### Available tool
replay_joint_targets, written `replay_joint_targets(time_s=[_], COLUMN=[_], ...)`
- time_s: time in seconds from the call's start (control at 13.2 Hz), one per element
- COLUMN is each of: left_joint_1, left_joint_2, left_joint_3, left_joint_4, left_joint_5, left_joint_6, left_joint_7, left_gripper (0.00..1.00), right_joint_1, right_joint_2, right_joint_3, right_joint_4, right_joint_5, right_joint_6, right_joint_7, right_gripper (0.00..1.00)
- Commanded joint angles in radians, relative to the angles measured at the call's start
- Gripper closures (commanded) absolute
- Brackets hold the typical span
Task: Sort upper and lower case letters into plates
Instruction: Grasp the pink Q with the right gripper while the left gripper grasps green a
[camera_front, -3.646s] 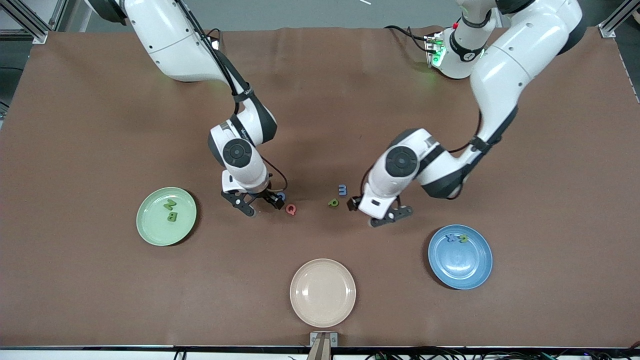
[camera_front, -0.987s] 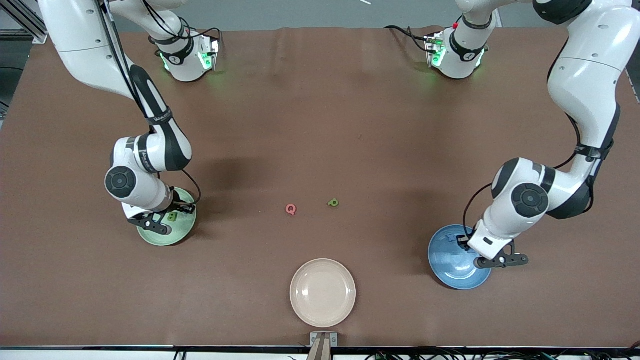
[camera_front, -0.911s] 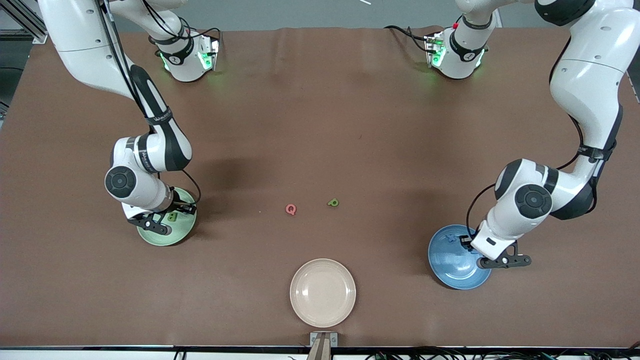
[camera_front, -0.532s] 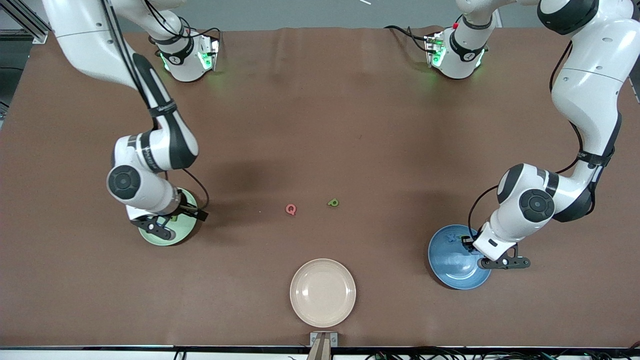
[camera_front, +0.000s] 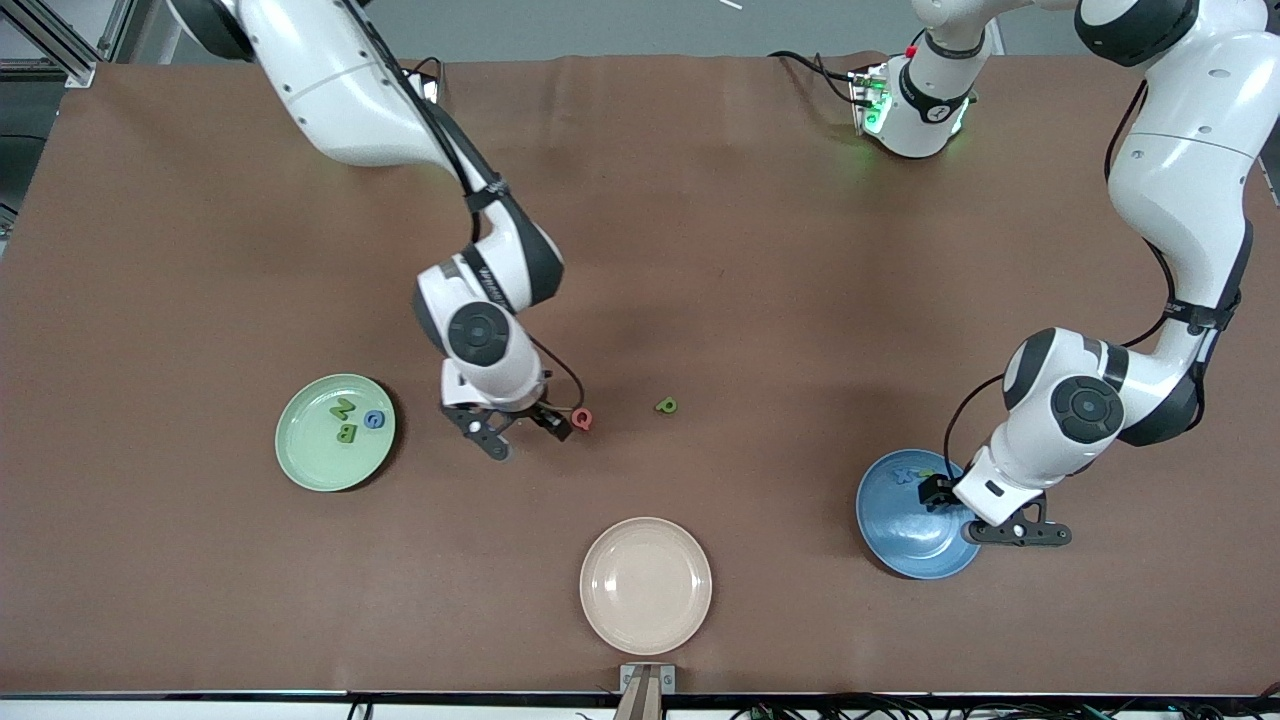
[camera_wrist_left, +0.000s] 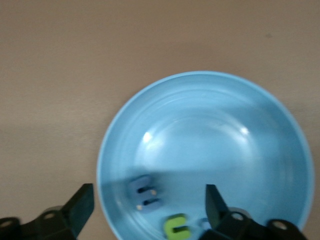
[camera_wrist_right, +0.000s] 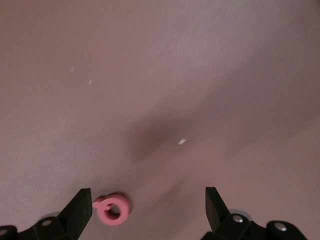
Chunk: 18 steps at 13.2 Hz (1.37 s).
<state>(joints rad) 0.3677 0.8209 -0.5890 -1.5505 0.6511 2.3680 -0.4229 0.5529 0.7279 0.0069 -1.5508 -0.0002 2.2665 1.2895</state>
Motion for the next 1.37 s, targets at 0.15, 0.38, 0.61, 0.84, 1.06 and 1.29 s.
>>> replay_joint_targets(time_s=[0.15,0.38,0.61,0.84,1.06,1.29], left_joint_1=[-0.024,-0.137,-0.249,-0.383,-0.478,-0.564], left_joint_2=[-0.019,-0.013,-0.005,0.020,0.024,0.052], left_joint_3=[-0.112,-0.114,-0.112,-0.094,-0.049,-0.009], left_joint_4=[-0.020,-0.025,-0.016,-0.011,-0.002,0.026], left_joint_5=[0.005,0.005,0.004,-0.024,-0.024,-0.025], left_joint_6=[-0.087,-0.087,-0.087,-0.087,-0.085,-0.079], left_joint_7=[-0.258,-0.491,-0.704,-0.958,-1.181,-1.324], left_gripper=[0.00,0.00,0.00,0.00,0.04,0.11], right_joint_1=[0.050,0.064,0.067,0.067,0.067,0.064], right_joint_2=[0.100,0.122,0.122,0.122,0.122,0.120], right_joint_3=[-0.008,-0.010,-0.010,-0.012,-0.012,-0.012], right_joint_4=[0.083,0.086,0.086,0.086,0.083,0.080], right_joint_5=[-0.012,-0.012,-0.017,-0.033,-0.040,-0.053], right_joint_6=[0.048,0.071,0.071,0.070,0.070,0.065], right_joint_7=[0.109,0.134,0.129,0.125,0.125,0.122], right_gripper=[0.00,0.00,0.07,0.17,0.41,0.99])
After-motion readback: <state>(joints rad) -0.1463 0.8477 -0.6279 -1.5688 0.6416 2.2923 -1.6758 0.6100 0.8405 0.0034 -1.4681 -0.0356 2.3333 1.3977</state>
